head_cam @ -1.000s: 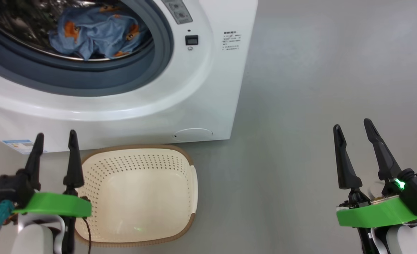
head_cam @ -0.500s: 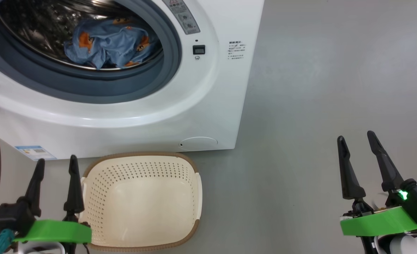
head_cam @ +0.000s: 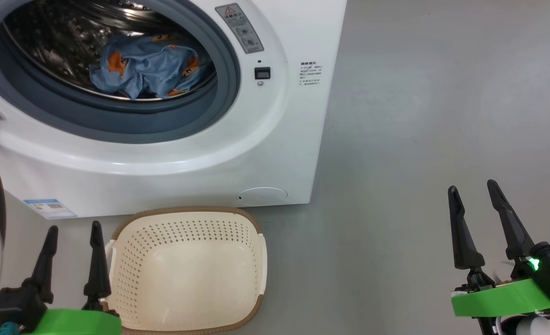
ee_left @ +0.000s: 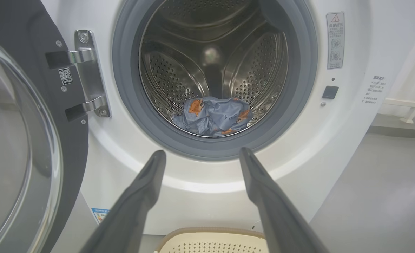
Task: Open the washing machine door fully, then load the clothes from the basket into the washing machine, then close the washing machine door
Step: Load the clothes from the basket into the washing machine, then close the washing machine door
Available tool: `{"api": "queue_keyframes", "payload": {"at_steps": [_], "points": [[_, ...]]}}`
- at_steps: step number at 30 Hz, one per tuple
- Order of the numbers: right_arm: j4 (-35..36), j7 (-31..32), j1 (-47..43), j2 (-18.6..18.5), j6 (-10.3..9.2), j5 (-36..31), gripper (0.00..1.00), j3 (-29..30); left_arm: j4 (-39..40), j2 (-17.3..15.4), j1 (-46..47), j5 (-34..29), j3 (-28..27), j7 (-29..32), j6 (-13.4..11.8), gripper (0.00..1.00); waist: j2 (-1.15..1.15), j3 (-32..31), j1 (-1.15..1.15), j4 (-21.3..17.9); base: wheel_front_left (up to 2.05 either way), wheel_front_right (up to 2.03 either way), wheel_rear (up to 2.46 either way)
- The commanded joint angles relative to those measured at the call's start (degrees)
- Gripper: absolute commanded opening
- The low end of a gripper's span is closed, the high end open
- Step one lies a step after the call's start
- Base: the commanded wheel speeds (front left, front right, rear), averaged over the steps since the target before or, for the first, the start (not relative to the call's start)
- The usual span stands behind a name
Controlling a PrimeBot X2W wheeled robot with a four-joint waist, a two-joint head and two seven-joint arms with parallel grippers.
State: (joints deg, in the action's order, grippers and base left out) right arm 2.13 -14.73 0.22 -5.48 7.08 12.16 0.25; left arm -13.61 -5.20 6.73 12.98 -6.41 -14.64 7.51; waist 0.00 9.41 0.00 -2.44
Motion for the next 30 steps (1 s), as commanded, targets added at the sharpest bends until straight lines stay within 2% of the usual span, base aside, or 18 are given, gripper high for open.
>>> {"api": "queue_keyframes", "payload": {"at_steps": [1, 21, 30], "points": [[1.5, -0.3, 0.1, -0.4, 0.41, 0.0, 1.00, -1.0, 2.1, -0.7, 0.2, -0.6, -2.0, -0.4, 0.0, 1.00, 0.00, 0.0, 0.00, 0.0, 0.00, 0.00, 0.00], [2.0, -0.3, -0.3, -0.3, 0.41, -0.1, 1.00, -0.9, 3.1, -0.7, -0.2, -0.8, -1.8, -0.4, 0.0, 1.00, 0.00, 0.1, 0.00, 0.2, -0.01, 0.01, 0.00], [1.9, -0.3, -0.1, -0.2, 0.41, -0.1, 1.00, -0.9, 3.0, -0.5, -0.2, -1.1, -2.0, -0.4, 0.0, 1.00, 0.00, 0.1, 0.00, 0.2, -0.86, 0.86, 0.00]]}}
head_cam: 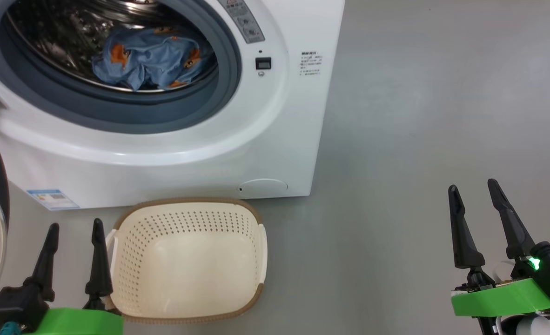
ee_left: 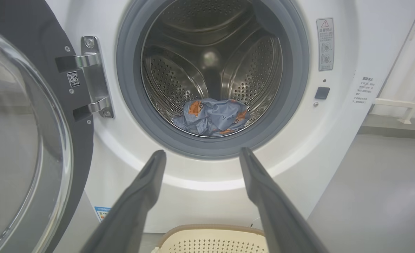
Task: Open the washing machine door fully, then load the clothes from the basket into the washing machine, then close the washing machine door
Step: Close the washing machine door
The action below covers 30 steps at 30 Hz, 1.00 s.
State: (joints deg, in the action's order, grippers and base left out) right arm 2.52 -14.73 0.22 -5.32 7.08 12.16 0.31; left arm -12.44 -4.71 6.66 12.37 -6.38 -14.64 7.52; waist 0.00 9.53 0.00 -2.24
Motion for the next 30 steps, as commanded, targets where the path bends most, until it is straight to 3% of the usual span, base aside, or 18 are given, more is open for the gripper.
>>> {"api": "queue_keyframes", "payload": {"at_steps": [1, 12, 30], "points": [[1.5, -0.3, -0.1, -0.4, 0.41, -0.1, 1.00, -1.0, 1.8, -1.0, -0.2, -0.5, -2.0, -0.4, 0.0, 1.00, 0.00, 0.0, 0.00, 0.0, -1.46, 1.46, 0.00], [1.6, -0.3, 0.0, -0.5, 0.41, 0.0, 1.00, -0.9, 2.4, -1.6, -0.3, 0.2, -1.1, -0.4, 0.0, 1.00, 0.00, 0.2, 0.00, 0.1, -1.16, 1.16, 0.00], [1.7, -0.3, -0.1, -0.6, 0.41, -0.1, 1.00, -0.9, 3.2, -1.3, -0.8, 0.3, -1.1, -0.4, 0.0, 1.00, 0.00, -0.1, 0.00, 1.4, -0.06, 0.06, 0.00]]}}
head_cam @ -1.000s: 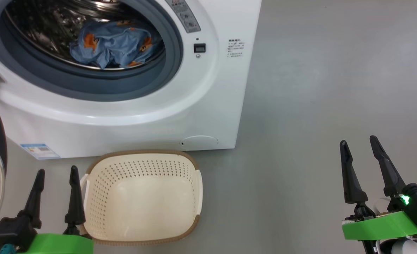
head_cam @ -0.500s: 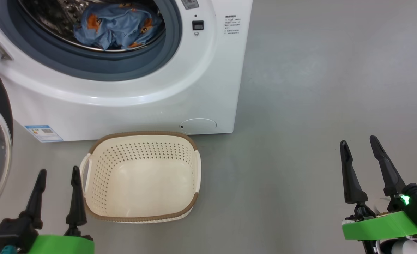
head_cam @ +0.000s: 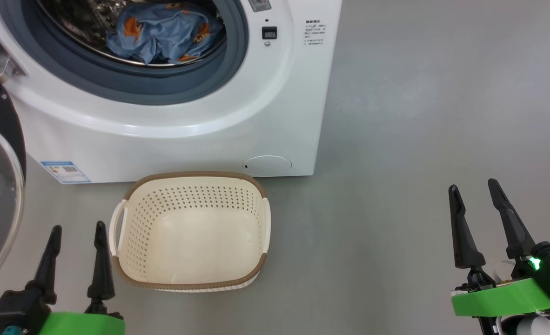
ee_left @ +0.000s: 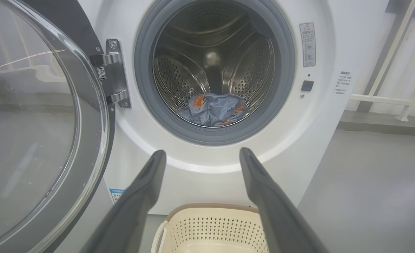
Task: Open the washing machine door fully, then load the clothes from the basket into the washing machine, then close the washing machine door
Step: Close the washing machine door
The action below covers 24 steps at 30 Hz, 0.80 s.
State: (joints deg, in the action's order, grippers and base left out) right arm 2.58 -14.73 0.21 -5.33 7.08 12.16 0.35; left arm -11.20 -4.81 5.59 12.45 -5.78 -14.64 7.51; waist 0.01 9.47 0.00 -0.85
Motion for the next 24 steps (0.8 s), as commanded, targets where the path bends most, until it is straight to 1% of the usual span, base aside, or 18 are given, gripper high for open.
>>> {"api": "queue_keyframes", "payload": {"at_steps": [1, 12, 18, 24], "points": [[1.6, -0.3, -0.1, -0.6, 0.41, -0.1, 1.00, -0.9, 2.0, -1.2, 0.2, 0.2, -1.7, -0.4, 0.0, 1.00, -0.01, 0.0, 0.00, 0.1, 0.00, 0.00, 0.00], [1.6, -0.3, -0.1, -1.0, 0.41, -0.2, 1.00, -1.2, 2.7, -0.6, -0.2, 0.6, -1.6, -0.4, 0.0, 1.00, -0.01, -0.3, 0.00, 2.3, 0.00, 0.00, 0.00], [1.6, -0.3, 0.0, -1.4, 0.41, -0.3, 1.00, -1.6, 3.0, -0.1, -0.3, 0.8, -1.7, -0.4, 0.0, 1.00, -0.01, -0.2, 0.00, 4.5, 0.00, 0.00, 0.00], [1.7, -0.3, 0.3, -2.1, 0.41, -0.3, 1.00, -2.2, 3.3, 0.5, -0.5, 1.1, -1.8, -0.4, 0.0, 1.00, -0.01, -0.1, 0.00, 7.6, 0.00, 0.00, 0.00]]}}
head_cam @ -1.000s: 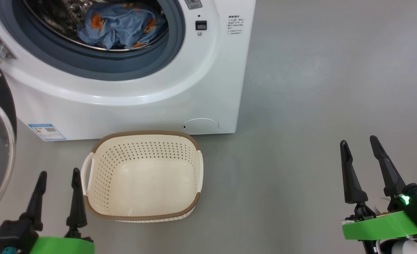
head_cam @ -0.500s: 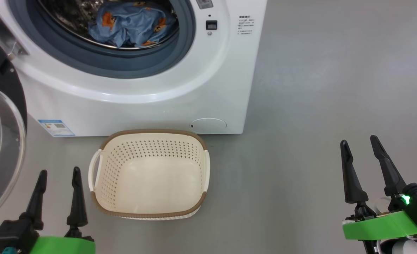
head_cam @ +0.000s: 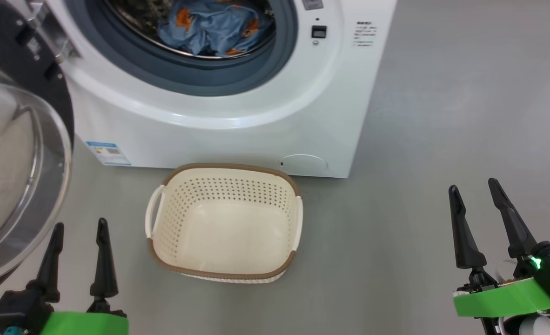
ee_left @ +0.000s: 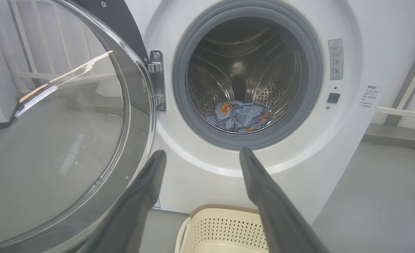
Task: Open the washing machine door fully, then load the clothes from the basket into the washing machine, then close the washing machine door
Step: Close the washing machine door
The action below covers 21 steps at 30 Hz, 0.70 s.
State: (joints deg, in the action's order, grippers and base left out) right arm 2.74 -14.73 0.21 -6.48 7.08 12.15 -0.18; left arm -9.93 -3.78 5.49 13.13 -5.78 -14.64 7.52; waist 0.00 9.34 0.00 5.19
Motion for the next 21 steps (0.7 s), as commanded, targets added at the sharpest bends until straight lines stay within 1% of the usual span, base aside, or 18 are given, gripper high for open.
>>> {"api": "queue_keyframes", "payload": {"at_steps": [1, 14, 15, 21], "points": [[1.5, -0.3, 0.3, -1.1, 0.41, -0.3, 1.00, -1.8, 2.2, -0.4, -0.5, 0.4, -1.8, -0.4, 0.0, 1.00, 0.00, 0.0, 0.00, 2.2, 0.00, 0.00, 0.00], [1.1, -0.3, 0.9, -2.9, 0.41, -0.3, 1.00, -4.0, 2.8, 0.6, -1.5, 1.3, -2.1, -0.4, 0.0, 1.00, 0.00, -0.2, 0.00, 9.9, 0.00, 0.00, 0.00], [1.1, -0.3, 0.9, -2.9, 0.41, -0.3, 1.00, -4.0, 2.8, 0.6, -1.5, 1.3, -2.1, -0.4, 0.0, 1.00, 0.00, -0.2, 0.00, 9.9, 0.00, 0.00, 0.00], [0.9, -0.3, 1.5, -3.7, 0.41, -0.2, 1.00, -5.3, 3.1, 0.8, -1.9, 1.8, -2.0, -0.4, 0.0, 1.00, 0.00, -0.3, 0.00, 13.4, 0.00, 0.00, 0.00]]}}
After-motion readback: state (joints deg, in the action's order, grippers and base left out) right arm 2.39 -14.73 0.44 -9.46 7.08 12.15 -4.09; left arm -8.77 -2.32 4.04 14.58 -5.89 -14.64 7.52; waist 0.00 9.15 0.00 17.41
